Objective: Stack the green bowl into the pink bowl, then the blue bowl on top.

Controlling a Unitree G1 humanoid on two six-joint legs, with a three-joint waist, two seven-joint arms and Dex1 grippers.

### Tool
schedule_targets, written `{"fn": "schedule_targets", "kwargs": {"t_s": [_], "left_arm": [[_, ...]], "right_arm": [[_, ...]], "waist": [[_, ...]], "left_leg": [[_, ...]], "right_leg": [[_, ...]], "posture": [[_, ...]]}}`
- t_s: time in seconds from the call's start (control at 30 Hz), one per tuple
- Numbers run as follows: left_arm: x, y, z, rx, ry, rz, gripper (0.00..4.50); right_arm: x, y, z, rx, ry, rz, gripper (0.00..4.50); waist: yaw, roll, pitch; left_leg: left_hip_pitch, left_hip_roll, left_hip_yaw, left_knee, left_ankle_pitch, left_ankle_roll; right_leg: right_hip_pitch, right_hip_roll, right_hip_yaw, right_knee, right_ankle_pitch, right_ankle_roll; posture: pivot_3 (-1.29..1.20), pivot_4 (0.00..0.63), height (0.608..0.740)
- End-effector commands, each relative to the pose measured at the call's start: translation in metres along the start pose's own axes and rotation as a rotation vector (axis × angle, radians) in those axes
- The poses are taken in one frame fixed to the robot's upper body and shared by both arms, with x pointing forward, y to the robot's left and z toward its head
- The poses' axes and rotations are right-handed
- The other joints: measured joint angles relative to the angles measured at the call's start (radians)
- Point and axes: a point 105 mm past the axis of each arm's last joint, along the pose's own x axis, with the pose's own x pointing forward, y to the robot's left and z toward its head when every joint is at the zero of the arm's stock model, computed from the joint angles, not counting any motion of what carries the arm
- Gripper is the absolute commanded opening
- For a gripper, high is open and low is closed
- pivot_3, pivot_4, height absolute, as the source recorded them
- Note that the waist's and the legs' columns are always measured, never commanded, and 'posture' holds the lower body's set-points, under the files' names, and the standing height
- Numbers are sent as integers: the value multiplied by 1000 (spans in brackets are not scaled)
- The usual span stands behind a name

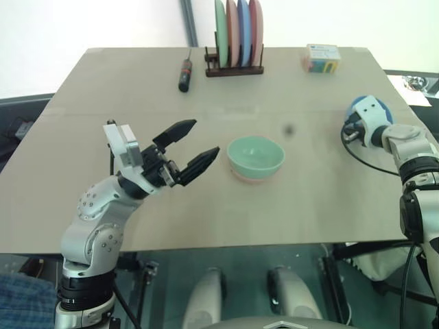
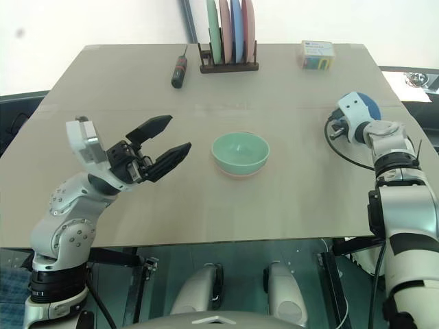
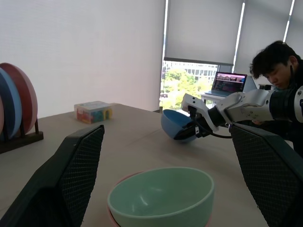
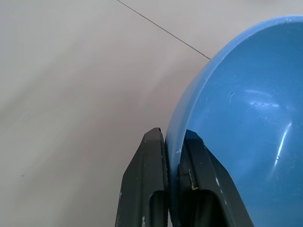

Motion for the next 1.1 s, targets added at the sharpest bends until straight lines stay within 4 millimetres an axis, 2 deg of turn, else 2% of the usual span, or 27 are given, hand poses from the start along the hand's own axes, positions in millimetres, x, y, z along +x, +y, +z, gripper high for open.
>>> {"fn": "schedule_targets", "kwargs": {"t_s": [0.03,0.07,0.17,0.33,0.43,0.57,0.67,0.77,0.97,1.1], "left_arm": [[-4,-1,7,32,-11,-10,4500],[-6,0,6,31,-2,-5,4500],[-22,8,-6,37,80,36,4500],[-48,19,-25,65,230,67,4500],[-59,26,-29,82,282,69,4500],[-69,34,-32,100,337,68,4500],[-73,37,-34,110,363,64,4500],[-74,38,-36,116,374,59,4500],[-73,38,-36,70,380,73,4500],[-76,44,-42,30,434,167,4500]], "right_arm": [[-6,7,58,-130,-166,97,106],[-7,15,68,-156,-199,146,106],[-24,59,113,-319,-333,362,106],[-67,109,150,-478,-457,563,106],[-94,140,163,-553,-517,685,106],[-121,173,165,-611,-544,831,106],[-126,182,161,-613,-530,871,106],[-125,182,155,-603,-501,890,963],[-116,162,157,-554,-489,788,3570],[-117,146,146,-407,-487,773,3570]], "waist": [[-3,0,0],[-7,1,0],[-17,2,1],[-9,4,2],[6,4,2],[11,4,2],[9,3,2],[8,3,2],[6,3,2],[8,3,2]], "left_leg": [[0,0,0,0,0,0],[0,0,0,0,0,0],[1,1,1,-1,0,0],[0,1,-2,-3,0,0],[-1,1,-2,-2,0,0],[-1,1,-2,-2,0,0],[-1,1,-2,-2,0,0],[-1,1,-2,-2,0,0],[-1,1,-2,-2,0,0],[-1,1,-2,-2,0,0]], "right_leg": [[0,0,0,0,0,0],[0,0,0,0,0,0],[-1,0,1,1,0,0],[-2,1,-2,2,0,0],[-2,1,-3,2,0,0],[-2,0,-3,0,0,0],[-2,0,-3,0,0,0],[-2,0,-3,0,0,0],[-2,0,-3,0,0,0],[-2,0,-3,0,0,0]], "posture": [[0,150,740],[0,150,740],[0,150,740],[0,150,740],[0,150,740],[0,150,740],[0,150,740],[0,150,740],[0,150,740],[0,150,740]]}}
